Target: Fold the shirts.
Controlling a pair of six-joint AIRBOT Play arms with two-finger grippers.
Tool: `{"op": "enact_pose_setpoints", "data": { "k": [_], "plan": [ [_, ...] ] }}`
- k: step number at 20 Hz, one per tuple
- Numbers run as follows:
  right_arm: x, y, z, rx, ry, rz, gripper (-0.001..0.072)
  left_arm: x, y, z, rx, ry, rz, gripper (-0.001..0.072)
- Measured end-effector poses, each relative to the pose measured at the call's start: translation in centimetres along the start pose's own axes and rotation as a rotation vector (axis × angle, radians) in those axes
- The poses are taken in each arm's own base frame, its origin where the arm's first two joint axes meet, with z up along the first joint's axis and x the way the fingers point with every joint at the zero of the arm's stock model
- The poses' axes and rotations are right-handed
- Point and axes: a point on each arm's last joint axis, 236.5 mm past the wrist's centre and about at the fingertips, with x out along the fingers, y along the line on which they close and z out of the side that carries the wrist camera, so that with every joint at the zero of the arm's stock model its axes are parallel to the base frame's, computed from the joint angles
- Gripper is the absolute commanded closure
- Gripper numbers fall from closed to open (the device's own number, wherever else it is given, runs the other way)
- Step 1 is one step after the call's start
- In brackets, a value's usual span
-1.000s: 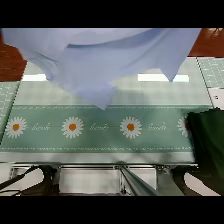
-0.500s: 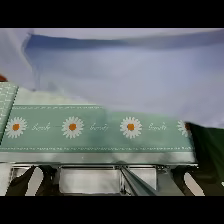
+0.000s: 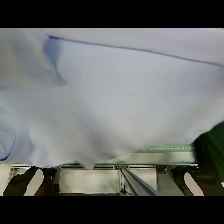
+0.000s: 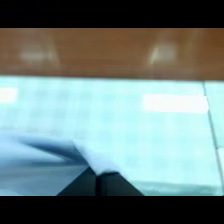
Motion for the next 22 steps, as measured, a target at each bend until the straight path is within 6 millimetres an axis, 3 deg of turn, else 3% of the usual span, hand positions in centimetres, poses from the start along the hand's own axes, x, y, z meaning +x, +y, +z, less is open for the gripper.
{"op": "enact_pose_setpoints", "data": {
  "k": [2, 7, 10, 13, 16, 18, 22],
  "plan": [
    [5.3, 0.1, -2.4, 0.024, 0.123, 0.036, 0.0689, 4.2, 2.0, -3.0, -0.066, 0.139, -0.020, 0.0694],
    [19.2, -0.3, -7.1, 0.096, 0.350, 0.102, 0.0689, 17.5, 6.9, -13.1, -0.251, 0.485, -0.095, 0.0694],
    [27.9, -0.7, -8.6, 0.153, 0.403, 0.130, 0.0689, 25.7, 8.8, -18.6, -0.329, 0.565, -0.105, 0.0694],
    [35.8, -1.5, -9.3, 0.198, 0.422, 0.134, 0.0689, 32.4, 11.0, -22.7, -0.428, 0.566, -0.058, 0.0694],
    [42.0, -2.4, -9.5, 0.233, 0.422, 0.127, 0.0689, 36.8, 12.2, -26.9, -0.511, 0.587, -0.023, 0.0693],
    [45.3, -2.7, -9.8, 0.268, 0.413, 0.126, 0.0689, 38.5, 12.1, -29.3, -0.541, 0.612, -0.016, 0.0693],
    [49.6, -2.7, -11.1, 0.348, 0.410, 0.138, 0.0660, 40.5, 11.4, -32.4, -0.572, 0.647, -0.015, 0.0681]
  ]
}}
